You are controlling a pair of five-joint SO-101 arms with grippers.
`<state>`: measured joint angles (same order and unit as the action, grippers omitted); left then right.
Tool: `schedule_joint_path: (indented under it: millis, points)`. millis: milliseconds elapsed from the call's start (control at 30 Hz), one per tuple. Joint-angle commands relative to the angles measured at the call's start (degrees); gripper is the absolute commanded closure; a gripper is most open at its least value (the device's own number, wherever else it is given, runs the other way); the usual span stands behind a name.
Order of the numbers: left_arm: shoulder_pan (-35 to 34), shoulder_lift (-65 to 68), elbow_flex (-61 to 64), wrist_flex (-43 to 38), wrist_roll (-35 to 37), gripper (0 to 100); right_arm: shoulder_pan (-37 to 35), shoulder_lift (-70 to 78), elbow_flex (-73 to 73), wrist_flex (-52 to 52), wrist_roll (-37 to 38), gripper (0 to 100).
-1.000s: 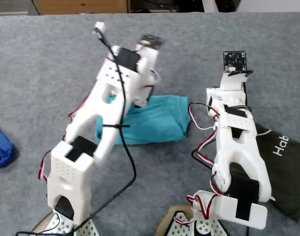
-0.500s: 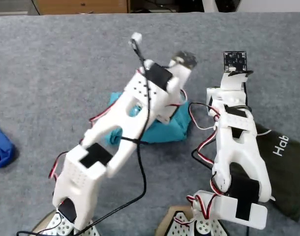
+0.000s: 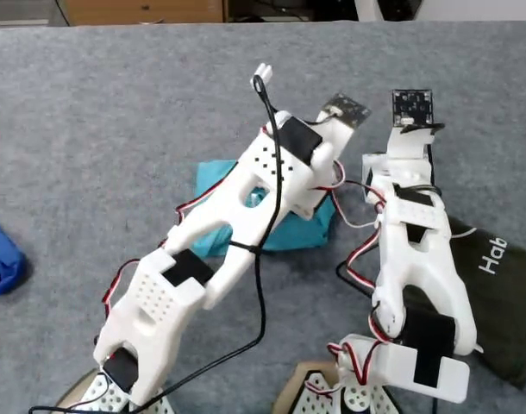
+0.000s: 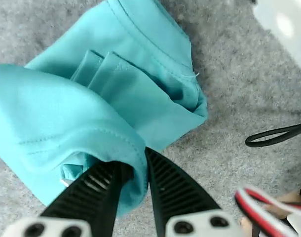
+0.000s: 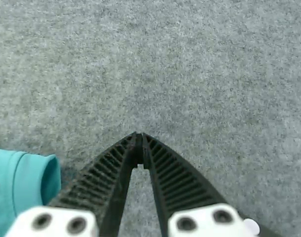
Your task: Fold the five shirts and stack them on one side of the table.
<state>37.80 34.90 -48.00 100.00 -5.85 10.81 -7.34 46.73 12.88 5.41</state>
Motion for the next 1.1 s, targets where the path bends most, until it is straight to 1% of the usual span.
schedule_joint_path:
  millis: [0,167,233,333,400,533,633,700,800,833,867,933,1067]
  points:
    - [0.5,-0.3,-2.5,-0.6,0.3,98,1.1,-3.1,-1.3,-1.4,-1.1,99.4]
    - [0.3,1.5,-2.7,-0.6,1.1,97,1.2,-3.1,-1.3,-1.3,-1.5,99.4]
    - [0.1,1.9,-2.6,-0.4,5.0,91,2.1,-3.1,-1.6,-1.1,-1.6,99.4]
    - [0.1,2.1,-1.8,0.4,9.4,77,2.9,-3.1,-1.7,-1.1,-1.6,99.4]
    - [0.0,2.1,-1.1,0.4,11.2,75,2.9,-3.2,-1.7,-1.1,-1.6,99.4]
    - [-2.8,1.5,-2.9,0.3,11.6,75,2.8,-3.2,-1.6,-1.1,-1.6,99.4]
    - [-7.9,1.5,-8.0,0.6,11.6,76,2.6,-3.3,-1.6,-1.0,-1.6,99.4]
    - [-12.3,1.5,-12.4,0.6,11.6,82,2.5,-3.6,-1.5,-1.0,-1.5,99.4]
    - [-19.6,1.5,-17.0,0.7,11.6,98,1.5,-4.3,-2.7,0.9,-1.0,99.4]
    - [-21.9,1.5,-17.8,0.7,11.6,98,1.0,-5.1,-3.6,3.1,0.3,99.4]
    - [-24.2,1.5,-18.1,0.7,11.6,96,0.2,-5.8,-5.0,6.2,1.9,99.4]
    - [-28.6,0.2,-18.1,0.7,11.6,98,-1.6,-7.3,-8.0,11.8,4.6,99.4]
    - [-36.4,-5.1,-13.7,0.8,11.2,98,-8.1,-9.8,-17.8,25.7,9.3,99.4]
